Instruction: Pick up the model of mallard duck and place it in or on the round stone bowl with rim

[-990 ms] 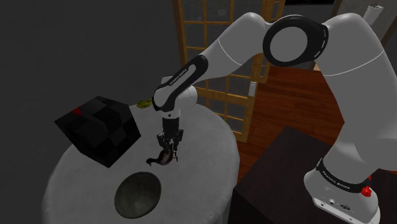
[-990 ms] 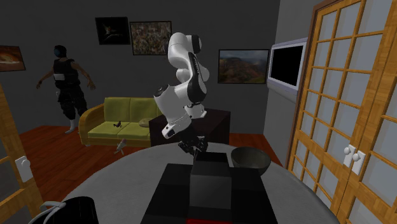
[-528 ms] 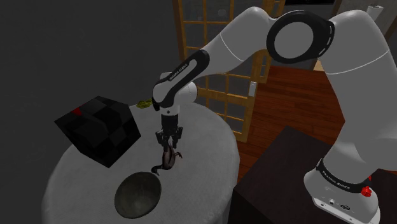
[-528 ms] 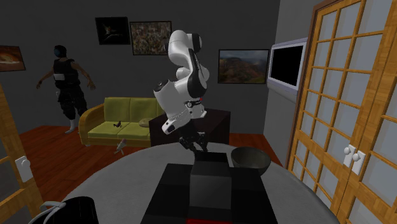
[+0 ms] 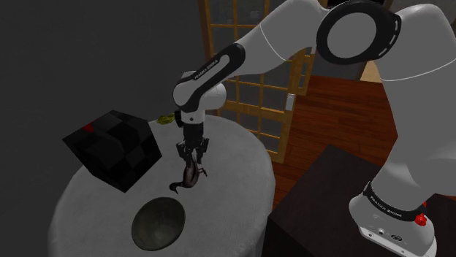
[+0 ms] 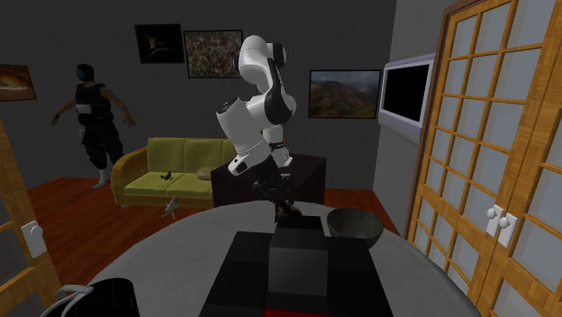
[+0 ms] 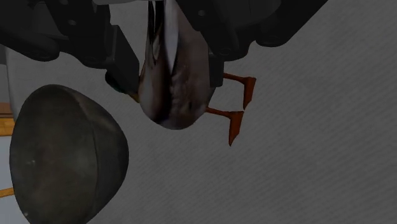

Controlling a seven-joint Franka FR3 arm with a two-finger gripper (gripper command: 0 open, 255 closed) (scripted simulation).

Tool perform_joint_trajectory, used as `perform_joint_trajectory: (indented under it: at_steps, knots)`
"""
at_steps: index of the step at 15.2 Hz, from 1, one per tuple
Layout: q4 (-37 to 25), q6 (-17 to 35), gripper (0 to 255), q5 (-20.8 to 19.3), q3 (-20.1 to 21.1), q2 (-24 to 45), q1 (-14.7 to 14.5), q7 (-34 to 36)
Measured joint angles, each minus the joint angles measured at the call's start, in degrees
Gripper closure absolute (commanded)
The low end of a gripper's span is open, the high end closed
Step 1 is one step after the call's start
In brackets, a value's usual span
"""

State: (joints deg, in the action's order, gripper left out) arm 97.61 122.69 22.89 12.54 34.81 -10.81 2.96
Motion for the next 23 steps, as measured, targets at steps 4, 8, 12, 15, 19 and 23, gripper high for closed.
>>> perform_joint_trajectory:
  at_steps: [4, 8, 12, 15, 19, 23]
  knots:
    - [-0.4, -2.2, 255, -0.2, 0.0, -1.9, 0.2, 0.8]
    - [-1.0, -4.3, 255, -0.3, 0.0, -3.6, 0.3, 1.7]
    - [-1.4, -6.3, 255, -0.4, 0.1, -5.3, 0.5, 2.4]
    - [-1.8, -7.9, 255, -0.4, 0.1, -6.6, 0.6, 3.1]
    - [-2.9, -10.2, 255, -0.5, 0.2, -8.0, 0.7, 4.0]
    - [-2.0, -9.8, 255, -0.2, 1.0, -9.5, -0.8, 6.3]
